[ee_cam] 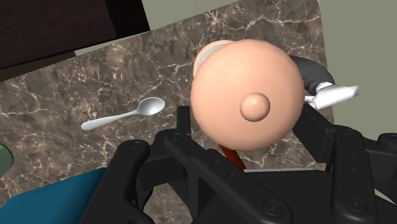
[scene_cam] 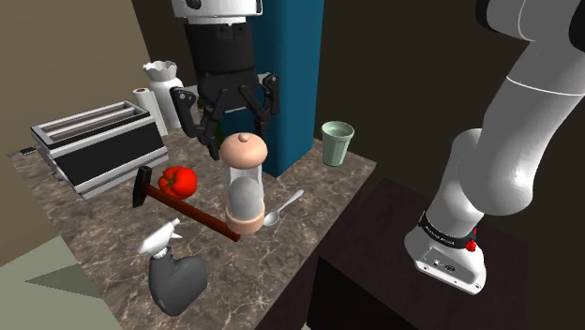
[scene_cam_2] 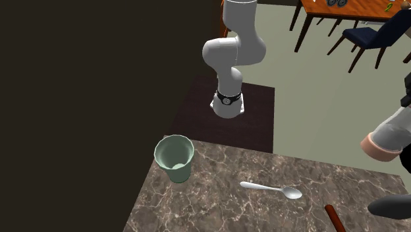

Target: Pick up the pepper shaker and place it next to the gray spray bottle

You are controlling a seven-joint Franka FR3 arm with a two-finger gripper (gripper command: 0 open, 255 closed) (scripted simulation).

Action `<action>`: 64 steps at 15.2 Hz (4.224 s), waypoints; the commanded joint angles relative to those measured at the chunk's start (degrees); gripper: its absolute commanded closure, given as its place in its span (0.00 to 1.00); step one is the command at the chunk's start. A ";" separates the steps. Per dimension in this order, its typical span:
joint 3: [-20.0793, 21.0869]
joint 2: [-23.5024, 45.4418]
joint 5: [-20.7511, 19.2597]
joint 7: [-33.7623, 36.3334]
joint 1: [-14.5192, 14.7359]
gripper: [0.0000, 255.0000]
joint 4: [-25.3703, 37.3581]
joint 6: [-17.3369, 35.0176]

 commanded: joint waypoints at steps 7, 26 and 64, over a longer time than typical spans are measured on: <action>-0.11 -1.24 0.64 -0.85 -0.09 1.00 -7.55 6.46; 0.22 -0.07 0.38 -1.49 0.18 1.00 -21.03 20.95; 0.12 0.76 -0.02 -1.70 0.04 0.00 -21.89 22.53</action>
